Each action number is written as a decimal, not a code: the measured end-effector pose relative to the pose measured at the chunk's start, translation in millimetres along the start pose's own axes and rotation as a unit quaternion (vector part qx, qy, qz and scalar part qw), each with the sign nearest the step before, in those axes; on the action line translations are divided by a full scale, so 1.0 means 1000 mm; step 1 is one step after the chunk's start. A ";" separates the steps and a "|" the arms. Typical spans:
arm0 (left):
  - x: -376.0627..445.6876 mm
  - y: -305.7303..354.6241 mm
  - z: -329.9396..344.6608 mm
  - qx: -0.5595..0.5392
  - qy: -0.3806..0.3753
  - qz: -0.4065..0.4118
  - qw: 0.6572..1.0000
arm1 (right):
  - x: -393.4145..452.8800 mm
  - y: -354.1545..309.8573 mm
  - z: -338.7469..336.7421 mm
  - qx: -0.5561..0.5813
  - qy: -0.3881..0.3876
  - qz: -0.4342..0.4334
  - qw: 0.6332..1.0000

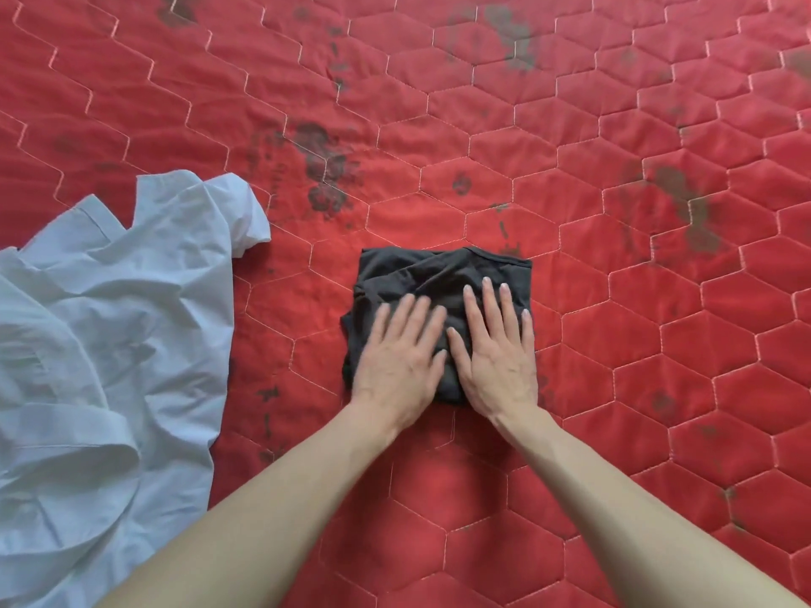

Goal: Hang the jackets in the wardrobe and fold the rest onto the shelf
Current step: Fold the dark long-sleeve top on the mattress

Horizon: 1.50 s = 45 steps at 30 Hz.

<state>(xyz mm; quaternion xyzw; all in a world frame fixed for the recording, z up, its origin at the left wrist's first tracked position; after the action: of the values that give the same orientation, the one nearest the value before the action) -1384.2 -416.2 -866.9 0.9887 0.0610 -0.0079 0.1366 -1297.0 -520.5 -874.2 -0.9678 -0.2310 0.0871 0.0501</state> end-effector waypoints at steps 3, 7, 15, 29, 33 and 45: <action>-0.007 -0.039 0.014 -0.027 -0.012 -0.110 0.994 | 0.008 0.016 0.010 0.019 -0.001 0.084 0.996; -0.008 -0.046 0.017 -0.039 -0.049 -0.124 0.990 | 0.008 0.015 0.010 0.033 -0.008 0.098 0.995; -0.016 -0.066 0.007 -0.185 0.031 -0.313 0.931 | 0.006 0.038 0.004 0.126 -0.011 0.146 0.981; -0.028 -0.074 0.008 -0.535 -0.002 -0.501 0.680 | -0.018 0.055 0.011 0.592 -0.219 0.343 0.696; -0.043 -0.063 -0.001 -0.642 -0.031 -0.436 0.630 | -0.031 0.053 -0.003 0.641 -0.213 0.323 0.663; -0.097 0.002 -0.230 -0.650 0.063 -0.306 0.693 | -0.113 0.010 -0.239 0.668 -0.275 0.248 0.646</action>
<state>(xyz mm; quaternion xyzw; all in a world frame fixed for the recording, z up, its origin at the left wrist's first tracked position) -1480.5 -367.1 -641.8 0.5781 0.3583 0.0543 0.7311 -1345.6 -594.2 -624.5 -0.6249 0.1347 0.4893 0.5933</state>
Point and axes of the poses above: each hand's wrist, its own x-axis towards the middle knuckle, its own z-axis out of the palm, y = z × x, the point moved 8 cm from there along x, towards the middle knuckle, and after that the axes turned 10 degrees about z, right-handed, at the moved point
